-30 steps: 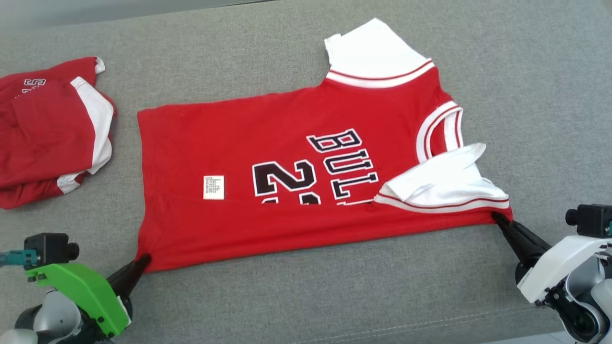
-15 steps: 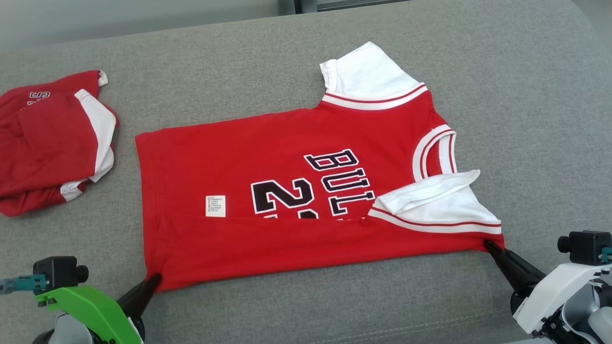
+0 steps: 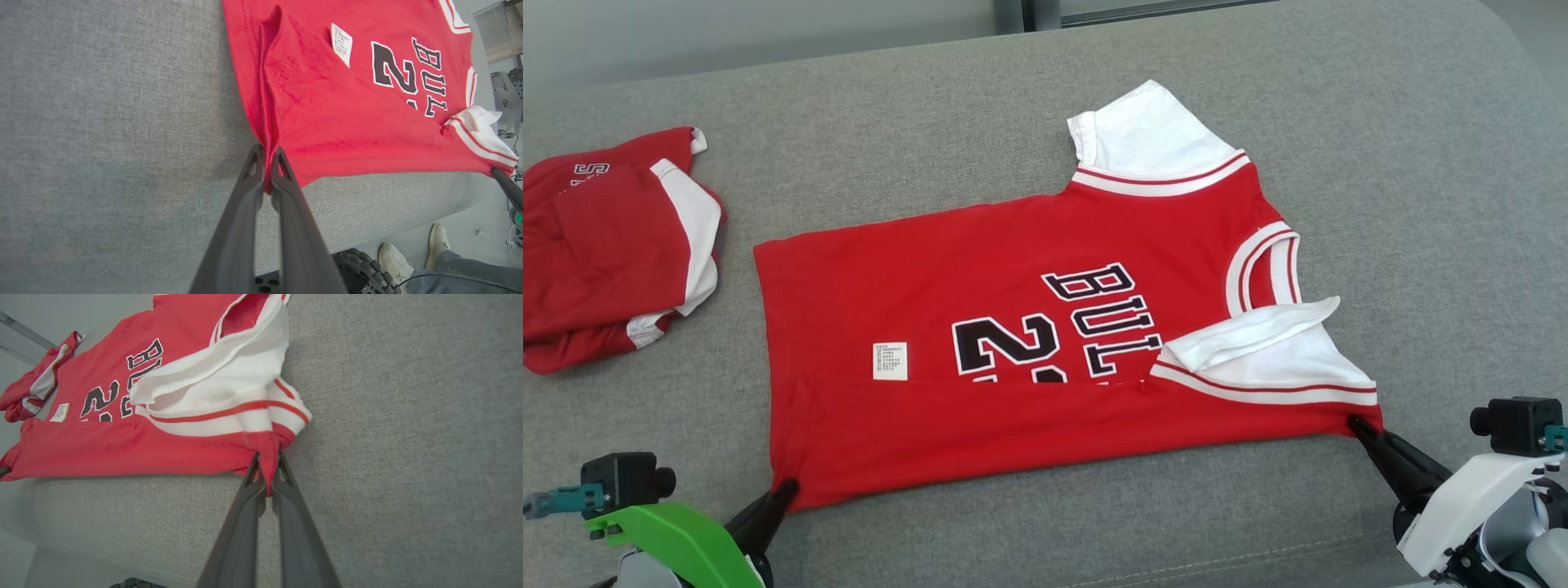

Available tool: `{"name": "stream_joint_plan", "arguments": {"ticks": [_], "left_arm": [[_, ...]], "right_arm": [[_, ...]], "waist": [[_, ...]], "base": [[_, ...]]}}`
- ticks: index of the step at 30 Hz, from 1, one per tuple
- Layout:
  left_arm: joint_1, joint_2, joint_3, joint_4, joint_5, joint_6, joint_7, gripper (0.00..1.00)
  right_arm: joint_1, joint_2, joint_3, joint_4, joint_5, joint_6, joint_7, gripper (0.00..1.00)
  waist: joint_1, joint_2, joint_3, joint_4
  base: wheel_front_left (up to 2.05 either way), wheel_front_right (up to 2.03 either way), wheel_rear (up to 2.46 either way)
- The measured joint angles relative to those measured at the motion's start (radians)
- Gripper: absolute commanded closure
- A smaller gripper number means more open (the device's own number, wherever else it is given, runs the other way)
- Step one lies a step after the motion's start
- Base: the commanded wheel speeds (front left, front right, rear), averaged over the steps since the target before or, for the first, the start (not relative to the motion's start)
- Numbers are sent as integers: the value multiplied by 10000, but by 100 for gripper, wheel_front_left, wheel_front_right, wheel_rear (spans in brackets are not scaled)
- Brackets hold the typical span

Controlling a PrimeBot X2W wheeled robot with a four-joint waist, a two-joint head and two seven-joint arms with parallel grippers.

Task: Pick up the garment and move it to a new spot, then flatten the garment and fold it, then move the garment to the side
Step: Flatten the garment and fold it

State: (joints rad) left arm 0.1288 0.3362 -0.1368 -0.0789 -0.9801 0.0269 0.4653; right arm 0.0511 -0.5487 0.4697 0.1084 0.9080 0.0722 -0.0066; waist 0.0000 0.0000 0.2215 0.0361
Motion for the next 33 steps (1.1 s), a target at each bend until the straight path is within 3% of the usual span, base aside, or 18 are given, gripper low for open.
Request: {"name": "stream_joint_plan", "arguments": {"ticks": [1,2,3,5,6,7,8,10,13,14,22,29,33], "left_arm": [[2,0,0,0,17,29,-46,100],[3,0,2,0,40,63,-88,100],[4,0,0,0,67,86,-88,94],[9,-6,-10,4,79,98,-102,70],[11,-17,-4,2,79,100,-184,61],[16,-29,2,-2,79,100,-238,59],[21,-33,2,0,82,111,-276,58],[40,-35,-8,0,144,155,-282,44],[68,-61,-50,0,173,174,-362,5],[84,-67,-86,0,190,174,-366,0],[156,-65,-117,38,792,178,-890,0],[156,-165,58,-82,1467,81,-1992,0],[207,-351,92,-159,1797,27,-2637,0]], "right_arm": [[0,0,10,-10,-38,-52,0,100],[-1,-10,19,-19,-65,-84,4,88],[-1,-31,42,-25,-125,-119,21,76],[-2,-59,67,-27,-194,-140,48,54],[-3,-90,84,-40,-261,-188,48,31],[-7,-130,104,-52,-387,-215,48,4],[-10,-163,109,-58,-472,-224,48,0],[-14,-167,111,-71,-483,-309,48,0],[-16,-144,155,-169,-485,-314,48,0],[-16,-138,165,-188,-487,-316,48,0],[-9,-157,-121,-219,-706,-746,-301,0],[-4,-199,-359,-493,-1824,-1363,-1340,0],[-7,-125,-282,-719,-2360,-1453,-1770,0]], "waist": [[0,0,-7,7],[0,0,-13,15],[0,0,-20,22],[0,0,-49,36],[0,0,-60,43],[0,0,-68,47],[0,0,-74,50],[0,0,-92,55],[0,0,-124,62],[0,0,-136,64],[0,0,-476,98],[0,0,-1064,88],[0,0,-1443,47]], "base": [[0,0,0],[0,0,0],[0,0,0],[0,0,0],[0,0,0],[0,0,0],[0,0,0],[0,0,0],[0,0,0],[0,0,0],[0,0,0],[0,0,0],[0,0,0]]}}
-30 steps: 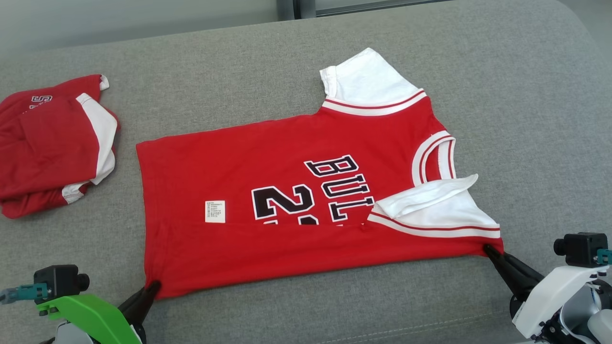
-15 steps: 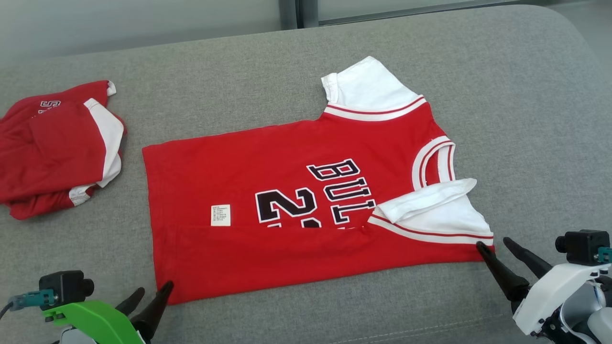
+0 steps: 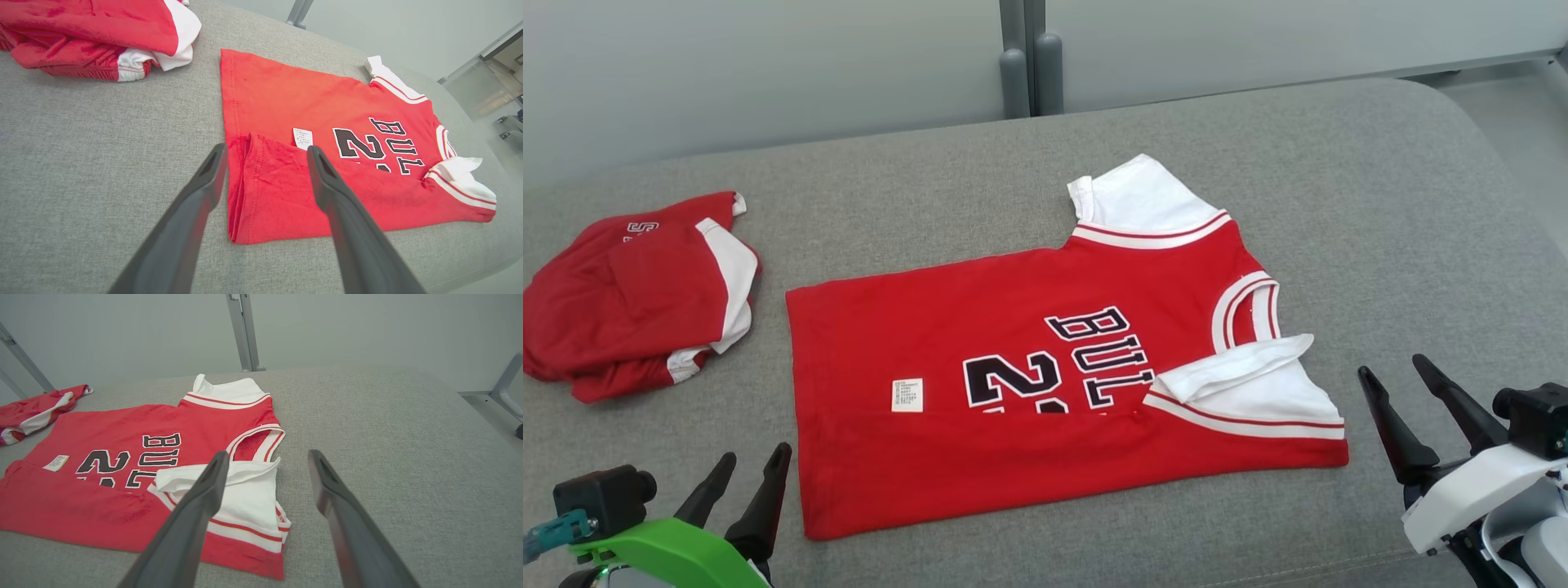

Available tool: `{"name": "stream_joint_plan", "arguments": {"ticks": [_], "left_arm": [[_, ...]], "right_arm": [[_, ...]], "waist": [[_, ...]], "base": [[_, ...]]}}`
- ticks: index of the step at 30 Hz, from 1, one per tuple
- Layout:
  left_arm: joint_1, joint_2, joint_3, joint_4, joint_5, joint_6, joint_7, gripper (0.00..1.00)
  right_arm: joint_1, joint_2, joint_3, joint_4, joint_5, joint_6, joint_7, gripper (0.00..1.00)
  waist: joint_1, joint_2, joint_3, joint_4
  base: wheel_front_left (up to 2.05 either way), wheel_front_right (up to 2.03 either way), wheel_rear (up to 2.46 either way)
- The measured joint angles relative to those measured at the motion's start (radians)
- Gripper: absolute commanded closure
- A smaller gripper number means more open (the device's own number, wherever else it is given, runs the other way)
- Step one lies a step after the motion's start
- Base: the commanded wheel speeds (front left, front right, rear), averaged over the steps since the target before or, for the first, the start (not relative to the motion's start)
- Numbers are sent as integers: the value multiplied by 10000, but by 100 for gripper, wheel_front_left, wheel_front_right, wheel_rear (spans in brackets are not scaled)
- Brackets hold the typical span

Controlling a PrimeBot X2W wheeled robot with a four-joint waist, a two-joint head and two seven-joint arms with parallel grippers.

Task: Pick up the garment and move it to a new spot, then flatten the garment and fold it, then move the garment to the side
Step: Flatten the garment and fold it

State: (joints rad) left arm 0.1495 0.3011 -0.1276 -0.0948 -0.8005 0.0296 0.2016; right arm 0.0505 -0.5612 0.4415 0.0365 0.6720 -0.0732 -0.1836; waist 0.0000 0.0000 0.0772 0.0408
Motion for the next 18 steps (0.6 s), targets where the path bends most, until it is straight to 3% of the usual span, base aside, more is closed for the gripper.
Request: {"name": "stream_joint_plan", "arguments": {"ticks": [10,18], "left_arm": [[428,-125,-52,61,665,6,-1022,0],[459,-48,-382,-17,1085,-35,-1147,0]], "right_arm": [[219,253,282,-174,-433,-186,-182,0],[205,184,362,-355,-736,-257,-180,0]], "waist": [[0,0,-918,-182],[0,0,-885,-183]], "base": [[0,0,0],[0,0,0]]}}
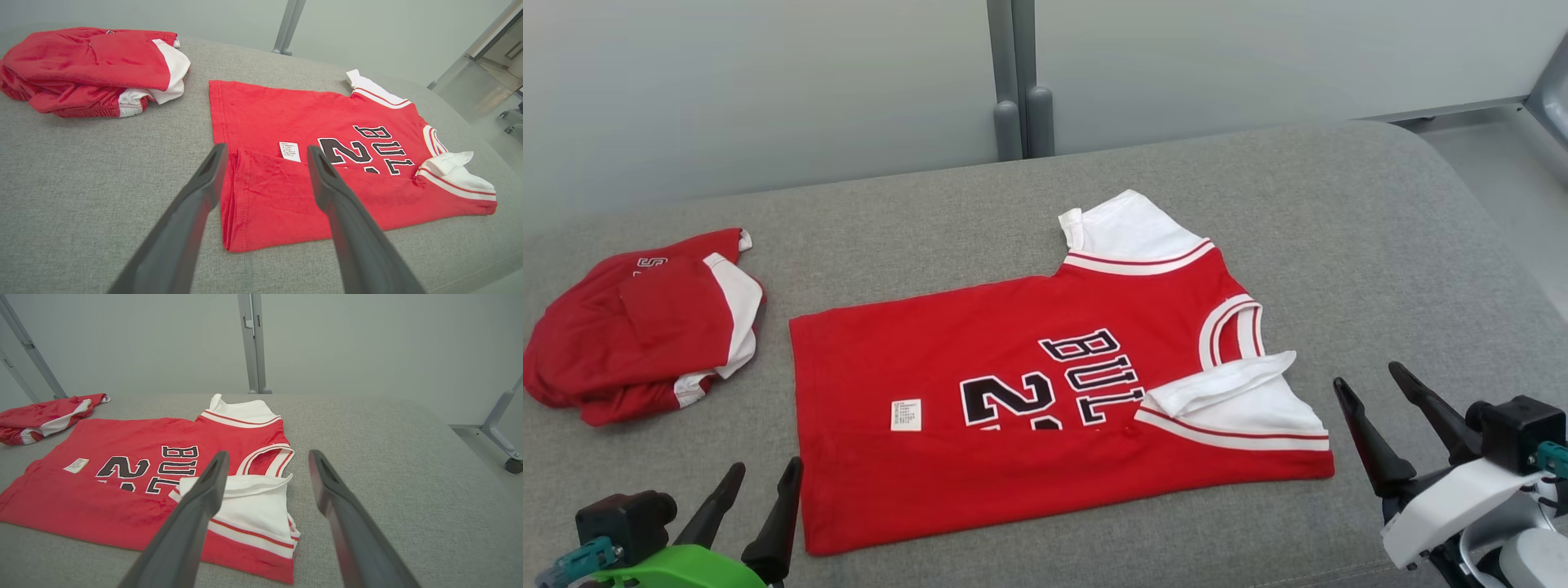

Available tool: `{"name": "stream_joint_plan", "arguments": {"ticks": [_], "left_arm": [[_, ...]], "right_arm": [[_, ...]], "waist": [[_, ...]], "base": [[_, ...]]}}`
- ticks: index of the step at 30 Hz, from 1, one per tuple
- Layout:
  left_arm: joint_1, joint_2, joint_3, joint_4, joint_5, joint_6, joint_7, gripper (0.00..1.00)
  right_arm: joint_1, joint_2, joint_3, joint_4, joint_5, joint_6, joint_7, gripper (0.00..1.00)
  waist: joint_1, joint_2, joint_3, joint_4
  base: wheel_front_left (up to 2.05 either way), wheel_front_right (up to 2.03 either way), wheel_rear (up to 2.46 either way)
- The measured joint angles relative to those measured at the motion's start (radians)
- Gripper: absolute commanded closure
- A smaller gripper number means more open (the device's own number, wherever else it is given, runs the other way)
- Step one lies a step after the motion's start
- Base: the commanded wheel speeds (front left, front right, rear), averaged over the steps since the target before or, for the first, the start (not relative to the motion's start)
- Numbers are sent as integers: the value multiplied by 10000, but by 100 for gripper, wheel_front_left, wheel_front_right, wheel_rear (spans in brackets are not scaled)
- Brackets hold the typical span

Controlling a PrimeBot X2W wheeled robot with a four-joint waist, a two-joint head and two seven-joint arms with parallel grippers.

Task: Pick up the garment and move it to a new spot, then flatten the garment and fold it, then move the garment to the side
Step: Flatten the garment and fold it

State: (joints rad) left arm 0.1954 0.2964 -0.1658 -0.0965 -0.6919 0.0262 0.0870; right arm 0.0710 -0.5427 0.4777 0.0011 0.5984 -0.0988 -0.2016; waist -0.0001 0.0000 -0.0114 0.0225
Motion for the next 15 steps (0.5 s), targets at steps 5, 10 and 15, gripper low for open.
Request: {"name": "stream_joint_plan", "arguments": {"ticks": [5,10,15], "left_arm": [[-354,40,-46,-253,56,-13,94,0],[-1566,219,-244,-360,-6,-130,681,0],[-2725,384,-401,-182,-109,-132,1528,0]], "right_arm": [[-688,-125,-23,-293,-82,2,330,0],[-2068,-435,-77,-278,-236,105,1030,0],[-3434,-554,-19,-155,-326,387,1810,0]], "waist": [[0,0,352,36],[0,0,916,74],[0,0,1555,151]], "base": [[0,0,0],[0,0,0],[0,0,0]]}}
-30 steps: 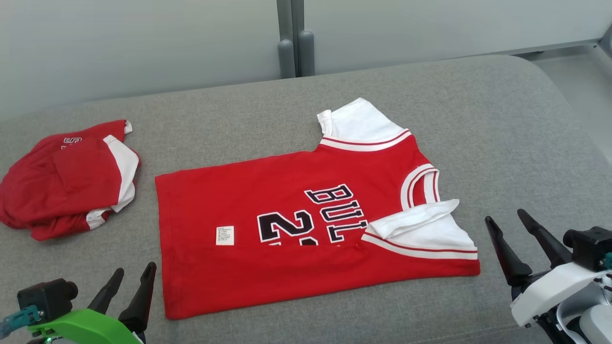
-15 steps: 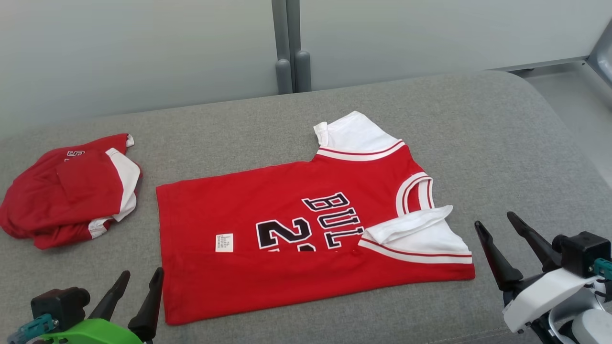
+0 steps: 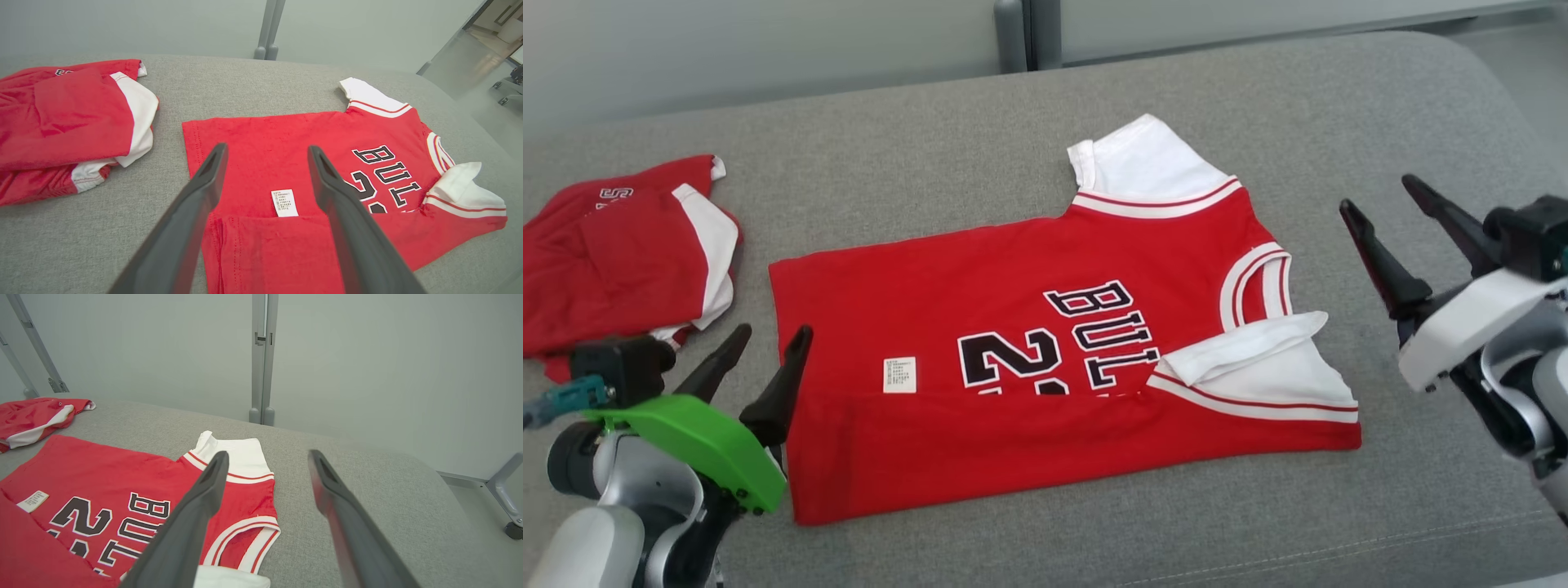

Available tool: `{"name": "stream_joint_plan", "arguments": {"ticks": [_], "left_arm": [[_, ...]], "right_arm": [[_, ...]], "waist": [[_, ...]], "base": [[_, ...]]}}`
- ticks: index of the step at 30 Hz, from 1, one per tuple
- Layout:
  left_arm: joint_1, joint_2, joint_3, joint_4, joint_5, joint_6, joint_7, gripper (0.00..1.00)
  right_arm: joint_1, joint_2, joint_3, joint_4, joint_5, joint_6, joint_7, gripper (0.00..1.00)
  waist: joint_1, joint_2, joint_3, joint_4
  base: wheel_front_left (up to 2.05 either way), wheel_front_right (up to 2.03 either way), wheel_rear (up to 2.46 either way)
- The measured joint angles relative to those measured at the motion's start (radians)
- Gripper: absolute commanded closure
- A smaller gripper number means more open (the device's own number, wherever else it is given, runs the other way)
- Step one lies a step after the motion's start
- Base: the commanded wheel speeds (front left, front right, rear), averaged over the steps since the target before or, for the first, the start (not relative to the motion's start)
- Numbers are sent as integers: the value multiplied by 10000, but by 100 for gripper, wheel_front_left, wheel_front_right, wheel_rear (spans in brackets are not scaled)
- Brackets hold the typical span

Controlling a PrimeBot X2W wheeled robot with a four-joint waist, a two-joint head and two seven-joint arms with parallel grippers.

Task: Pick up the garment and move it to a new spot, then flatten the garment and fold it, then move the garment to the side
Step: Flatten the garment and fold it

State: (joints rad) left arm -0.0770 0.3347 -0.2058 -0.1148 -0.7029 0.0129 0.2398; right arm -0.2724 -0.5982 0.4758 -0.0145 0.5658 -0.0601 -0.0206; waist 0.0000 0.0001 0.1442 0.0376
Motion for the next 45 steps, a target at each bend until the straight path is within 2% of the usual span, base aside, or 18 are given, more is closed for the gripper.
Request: {"name": "stream_joint_plan", "arguments": {"ticks": [8,12,14,26,30,35,36,37,39,45], "left_arm": [[-1751,65,-245,911,-142,23,988,0],[-2708,-270,-305,1365,-282,61,1296,0],[-3110,-403,-385,1592,-288,61,1394,0],[-4850,-514,-153,2830,-314,282,1791,0],[-5368,-654,-161,3080,-378,282,1875,0],[-5869,-633,-201,3482,-376,167,1879,1],[-5968,-596,-219,3555,-376,125,1912,7],[-6074,-568,-259,3588,-374,115,1975,9],[-6271,-522,-336,3634,-328,0,1998,0],[-6623,-412,-686,3760,-282,-318,2326,0]], "right_arm": [[-1995,-10,140,546,-184,337,1081,0],[-2816,-15,151,675,-213,510,1465,0],[-3173,-13,100,708,-205,514,1599,0],[-5094,-82,109,809,-380,1028,2424,0],[-5539,-174,-61,886,-383,1028,2510,0],[-5830,-234,-100,1260,-477,1041,2502,0],[-5835,-234,-100,1348,-477,1060,2502,0],[-5843,-234,-98,1444,-477,1074,2502,0],[-5849,-242,-102,1639,-481,1124,2495,0],[-6007,-263,-109,2052,-493,1210,2401,0]], "waist": [[0,0,1078,213],[1,0,1631,361],[0,0,1911,440],[1,0,3629,725],[2,0,4207,756],[2,0,4833,793],[2,0,4931,801],[2,0,5024,811],[2,0,5171,838],[2,0,5287,1060]], "base": [[0,0,0],[0,0,0],[0,0,0],[0,0,0],[0,0,0],[0,0,0],[0,0,0],[0,0,0],[0,0,0],[0,0,0]]}}
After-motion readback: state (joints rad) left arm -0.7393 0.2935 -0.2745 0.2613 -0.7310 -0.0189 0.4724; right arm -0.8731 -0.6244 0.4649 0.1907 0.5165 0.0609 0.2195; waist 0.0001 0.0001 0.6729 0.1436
